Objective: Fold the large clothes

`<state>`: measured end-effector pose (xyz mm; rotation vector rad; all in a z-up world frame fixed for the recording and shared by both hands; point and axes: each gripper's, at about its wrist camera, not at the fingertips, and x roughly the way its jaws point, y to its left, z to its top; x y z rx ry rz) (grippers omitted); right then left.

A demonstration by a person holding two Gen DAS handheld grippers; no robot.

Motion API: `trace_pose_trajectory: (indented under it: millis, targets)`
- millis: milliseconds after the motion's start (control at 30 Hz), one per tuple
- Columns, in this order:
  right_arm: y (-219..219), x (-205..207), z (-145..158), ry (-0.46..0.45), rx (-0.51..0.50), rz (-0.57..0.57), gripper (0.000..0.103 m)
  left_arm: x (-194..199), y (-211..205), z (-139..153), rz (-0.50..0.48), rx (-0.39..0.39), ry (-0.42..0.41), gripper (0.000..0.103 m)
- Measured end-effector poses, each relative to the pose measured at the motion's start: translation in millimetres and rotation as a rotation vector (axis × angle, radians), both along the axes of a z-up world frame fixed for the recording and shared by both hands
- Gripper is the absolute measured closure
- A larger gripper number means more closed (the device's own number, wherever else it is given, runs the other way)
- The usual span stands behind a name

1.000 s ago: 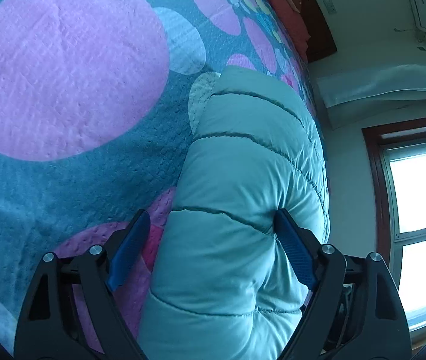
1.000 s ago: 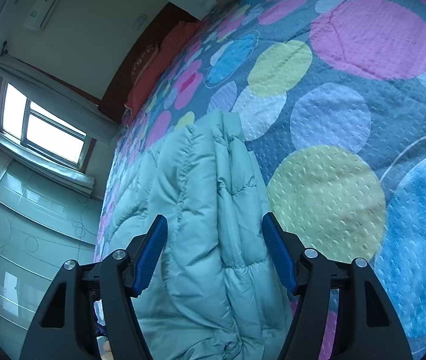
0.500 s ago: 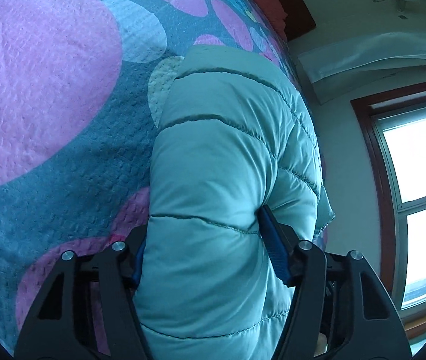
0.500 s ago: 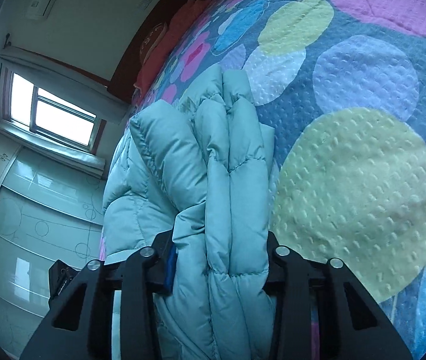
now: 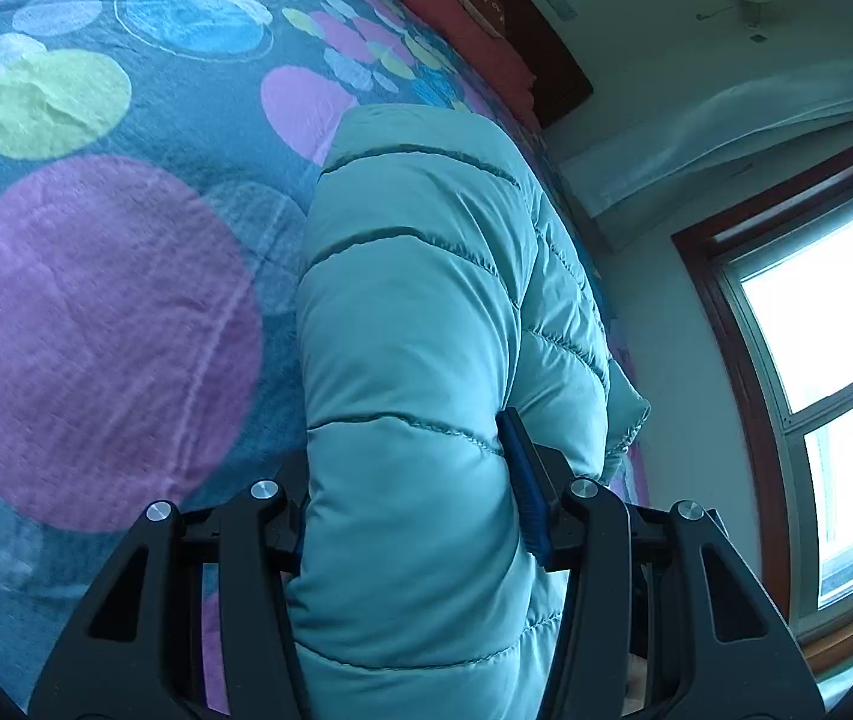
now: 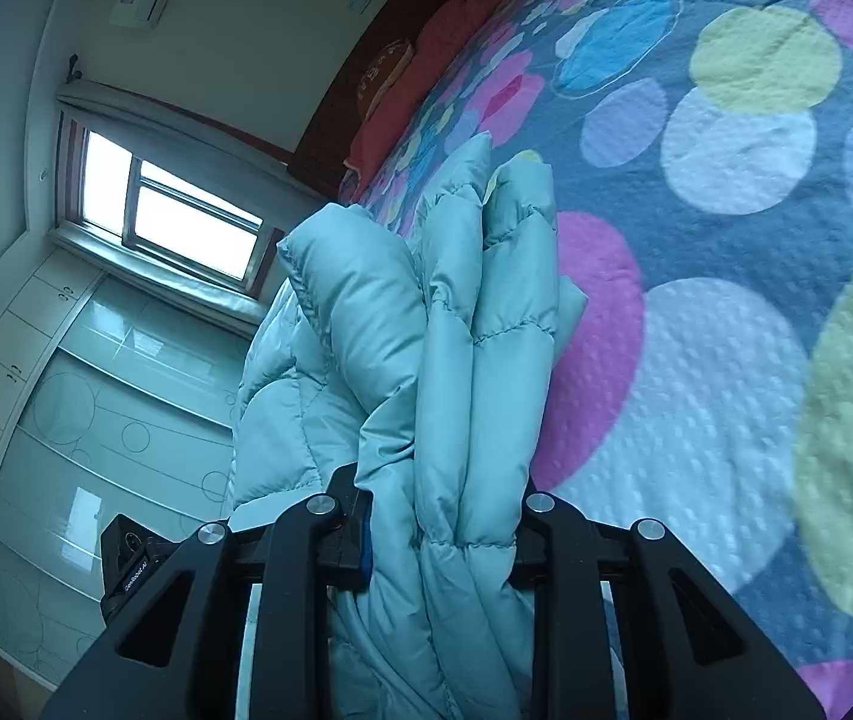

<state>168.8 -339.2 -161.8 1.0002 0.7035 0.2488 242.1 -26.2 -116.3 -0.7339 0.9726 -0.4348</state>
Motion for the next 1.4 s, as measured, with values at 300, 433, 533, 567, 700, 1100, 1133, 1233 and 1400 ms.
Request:
trace_pose_trajectory:
  millis: [300, 433, 533, 567, 700, 1100, 1133, 1233, 1400]
  targets:
    - [56, 57, -16, 0.016, 0.033, 0.091, 0.077, 15, 63, -27, 0.107, 0.000, 0.057, 0.054]
    - [58, 64, -26, 0.042, 0.038, 0.084, 0.077, 20, 73, -42, 0.107, -0.036, 0.084, 0.053]
    - [52, 57, -27, 0.058, 0.027, 0.088, 0.072, 23, 75, -43, 0.091, -0.052, 0.088, 0.050]
    - [48, 53, -25, 0.068, 0.018, 0.092, 0.069, 24, 77, -43, 0.086, -0.058, 0.093, 0.048]
    - [41, 53, -7, 0.086, -0.053, 0.104, 0.040, 25, 92, -37, 0.087, -0.074, 0.106, 0.043]
    - [19, 107, -11, 0.125, 0.045, 0.100, 0.031, 69, 96, -42, 0.118, -0.069, 0.159, 0.032]
    - [19, 110, -14, 0.127, 0.064, 0.094, 0.031, 72, 93, -43, 0.119, -0.059, 0.165, 0.032]
    - [18, 117, -20, 0.136, 0.073, 0.094, 0.044, 79, 90, -46, 0.124, -0.034, 0.179, 0.033]
    - [21, 127, -30, 0.163, 0.071, 0.112, 0.071, 86, 81, -49, 0.119, -0.006, 0.188, 0.036]
